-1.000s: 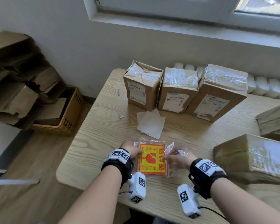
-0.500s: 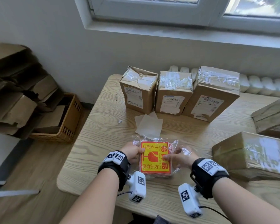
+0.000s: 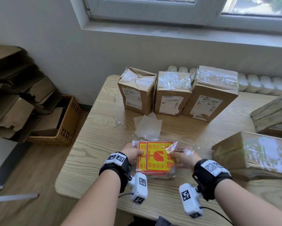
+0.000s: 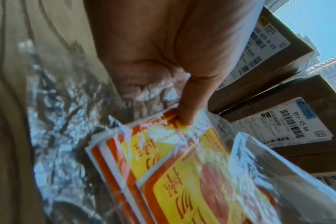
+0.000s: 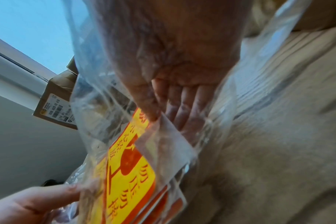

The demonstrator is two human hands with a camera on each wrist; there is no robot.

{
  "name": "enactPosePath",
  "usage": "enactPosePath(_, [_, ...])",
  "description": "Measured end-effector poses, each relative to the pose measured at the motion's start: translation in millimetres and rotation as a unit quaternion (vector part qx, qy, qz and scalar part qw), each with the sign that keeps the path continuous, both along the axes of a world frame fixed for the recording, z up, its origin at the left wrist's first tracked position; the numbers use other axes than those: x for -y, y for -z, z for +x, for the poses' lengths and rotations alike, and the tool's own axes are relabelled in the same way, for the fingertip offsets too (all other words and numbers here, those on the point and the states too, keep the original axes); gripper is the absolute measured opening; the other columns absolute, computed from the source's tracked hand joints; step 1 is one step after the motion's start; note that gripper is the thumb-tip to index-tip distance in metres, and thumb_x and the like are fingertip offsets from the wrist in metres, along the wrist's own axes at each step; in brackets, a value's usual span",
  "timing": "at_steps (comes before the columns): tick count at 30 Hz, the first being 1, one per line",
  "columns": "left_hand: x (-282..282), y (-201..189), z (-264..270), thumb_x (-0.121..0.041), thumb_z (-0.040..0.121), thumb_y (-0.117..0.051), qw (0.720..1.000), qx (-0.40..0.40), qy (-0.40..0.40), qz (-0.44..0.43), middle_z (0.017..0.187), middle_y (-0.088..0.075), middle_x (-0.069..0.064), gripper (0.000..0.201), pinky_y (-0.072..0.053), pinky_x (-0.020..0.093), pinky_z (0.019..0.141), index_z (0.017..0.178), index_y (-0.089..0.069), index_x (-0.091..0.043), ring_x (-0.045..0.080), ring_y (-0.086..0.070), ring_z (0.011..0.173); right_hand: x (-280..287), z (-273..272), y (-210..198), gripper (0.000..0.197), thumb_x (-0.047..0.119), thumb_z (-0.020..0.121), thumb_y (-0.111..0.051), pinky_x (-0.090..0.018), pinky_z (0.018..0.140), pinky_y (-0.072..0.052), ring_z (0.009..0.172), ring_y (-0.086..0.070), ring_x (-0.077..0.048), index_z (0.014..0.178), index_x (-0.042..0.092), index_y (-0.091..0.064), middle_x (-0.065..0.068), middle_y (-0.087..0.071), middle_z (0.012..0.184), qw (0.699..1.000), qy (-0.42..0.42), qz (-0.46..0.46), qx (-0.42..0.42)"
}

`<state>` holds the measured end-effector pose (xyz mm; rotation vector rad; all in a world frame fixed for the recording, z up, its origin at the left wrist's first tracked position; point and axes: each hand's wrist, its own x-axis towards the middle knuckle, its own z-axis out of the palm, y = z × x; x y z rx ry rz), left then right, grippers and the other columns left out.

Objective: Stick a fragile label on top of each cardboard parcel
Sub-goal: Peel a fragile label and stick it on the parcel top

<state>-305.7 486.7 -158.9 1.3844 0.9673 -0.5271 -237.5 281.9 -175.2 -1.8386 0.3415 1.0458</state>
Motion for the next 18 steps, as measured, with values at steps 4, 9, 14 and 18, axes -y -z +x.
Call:
enactPosePath(4, [-1, 7, 2, 0.000, 0.089, -0.062, 1.000, -0.009, 0.004, 0.025, 0.105, -0.069, 0.018, 0.006, -0.052, 0.046, 0.092, 0.094, -0.059, -0.001, 0.033, -0.067, 0.102, 5, 1, 2, 0.032, 0.010, 0.079, -0.076, -0.032, 0.067, -0.057, 0.078, -0.071, -0.021, 0.107, 0.007, -0.060, -0.010, -0.073, 0.092, 1.000, 0.011, 0.007, -0.004])
enactPosePath(9, [-12, 16, 4, -0.004, 0.088, -0.064, 0.993, -0.023, 0.011, 0.117, 0.104, -0.069, 0.017, 0.012, -0.052, 0.036, 0.083, 0.099, -0.062, 0.000, 0.030, -0.067, 0.095, 2, 5, 1, 0.009, 0.000, 0.086, -0.065, -0.048, 0.074, -0.058, 0.076, -0.068, -0.030, 0.086, 0.008, -0.060, -0.013, -0.068, 0.080, 0.998, 0.024, -0.021, 0.055])
enactPosePath(14, [-32, 19, 1, -0.008, 0.086, -0.059, 0.964, -0.066, 0.044, 0.254, 0.096, -0.066, 0.018, 0.024, -0.051, 0.034, 0.079, 0.107, -0.062, 0.004, 0.033, -0.066, 0.091, 8, 10, -1, 0.011, 0.002, 0.091, -0.057, -0.041, 0.066, -0.056, 0.068, -0.064, -0.026, 0.091, 0.010, -0.065, -0.003, -0.065, 0.072, 0.989, 0.016, -0.039, 0.144])
enactPosePath(18, [-32, 10, 1, -0.010, 0.087, -0.055, 0.937, -0.085, 0.026, 0.337, 0.113, -0.061, 0.019, 0.031, -0.047, 0.036, 0.078, 0.117, -0.051, -0.003, 0.037, -0.059, 0.104, 11, 17, -8, 0.020, 0.009, 0.096, -0.044, -0.030, 0.047, -0.044, 0.056, -0.055, -0.022, 0.088, 0.020, -0.059, -0.002, -0.058, 0.066, 0.979, 0.020, -0.082, 0.188])
